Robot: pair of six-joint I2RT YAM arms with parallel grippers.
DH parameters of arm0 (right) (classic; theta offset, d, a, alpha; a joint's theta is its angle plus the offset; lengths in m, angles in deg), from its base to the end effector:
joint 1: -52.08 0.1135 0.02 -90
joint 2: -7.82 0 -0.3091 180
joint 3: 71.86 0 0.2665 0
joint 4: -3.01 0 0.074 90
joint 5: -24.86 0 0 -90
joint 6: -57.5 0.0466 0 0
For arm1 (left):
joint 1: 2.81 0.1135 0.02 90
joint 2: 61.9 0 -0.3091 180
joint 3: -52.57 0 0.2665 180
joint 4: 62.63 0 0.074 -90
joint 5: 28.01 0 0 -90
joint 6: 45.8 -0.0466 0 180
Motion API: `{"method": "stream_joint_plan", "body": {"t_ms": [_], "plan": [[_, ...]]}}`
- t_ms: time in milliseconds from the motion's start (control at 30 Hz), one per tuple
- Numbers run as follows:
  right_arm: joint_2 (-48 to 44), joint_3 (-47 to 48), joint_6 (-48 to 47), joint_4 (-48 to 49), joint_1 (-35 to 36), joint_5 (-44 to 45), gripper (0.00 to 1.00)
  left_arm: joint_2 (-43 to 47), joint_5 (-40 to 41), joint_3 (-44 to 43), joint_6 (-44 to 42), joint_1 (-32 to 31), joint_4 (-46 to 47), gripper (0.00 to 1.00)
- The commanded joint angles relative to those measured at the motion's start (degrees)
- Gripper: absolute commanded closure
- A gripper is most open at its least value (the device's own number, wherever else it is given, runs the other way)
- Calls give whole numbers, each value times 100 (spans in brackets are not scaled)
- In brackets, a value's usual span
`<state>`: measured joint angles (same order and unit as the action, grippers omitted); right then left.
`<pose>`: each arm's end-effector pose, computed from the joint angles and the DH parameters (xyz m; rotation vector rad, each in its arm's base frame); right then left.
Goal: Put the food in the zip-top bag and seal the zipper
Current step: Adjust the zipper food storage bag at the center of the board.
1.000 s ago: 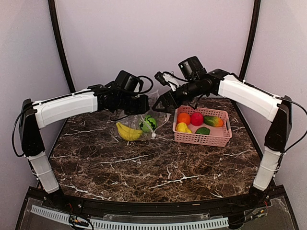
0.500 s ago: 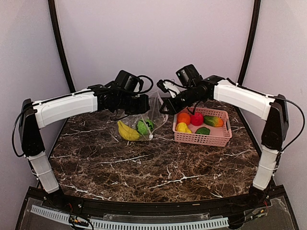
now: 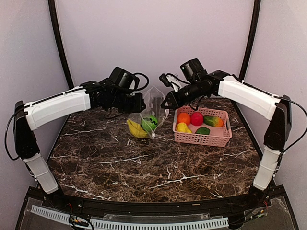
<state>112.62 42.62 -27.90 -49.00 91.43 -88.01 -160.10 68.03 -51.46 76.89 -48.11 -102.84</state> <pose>0.3350 0.2981 0.3784 -0.9139 2.2084 0.8401 0.3049 -0.3011 0.3786 0.1843 2.2367 -0.6526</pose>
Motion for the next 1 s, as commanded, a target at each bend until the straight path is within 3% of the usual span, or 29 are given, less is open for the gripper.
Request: {"method": "stream_joint_plan", "body": {"t_ms": [0,133,167,300,433,700,800,900,967], "plan": [[-35,134,128,94,-15,-297,100,326,146,-188,-106,-40,-446,94],[-20,316,146,49,-17,-748,100,330,127,-459,-158,-43,-627,99],[-43,460,146,-14,-16,-923,100,293,102,-877,-294,-46,-764,99],[-173,1187,181,-35,-9,-1125,98,-166,437,-2998,-550,-66,-2375,99],[377,1925,129,-392,-47,-952,98,-854,783,-4142,-870,18,-3933,99],[641,1983,47,-389,-20,-754,95,-1007,1345,-4158,-1020,224,-4722,99],[572,2120,-24,-354,22,-868,92,-754,1419,-3816,-1122,297,-4609,99],[588,2166,-140,-337,111,-1384,80,-577,1220,-3532,-1176,302,-4279,99],[582,2154,-201,-345,158,-1630,59,-563,1240,-3499,-1203,311,-4208,99]]}}
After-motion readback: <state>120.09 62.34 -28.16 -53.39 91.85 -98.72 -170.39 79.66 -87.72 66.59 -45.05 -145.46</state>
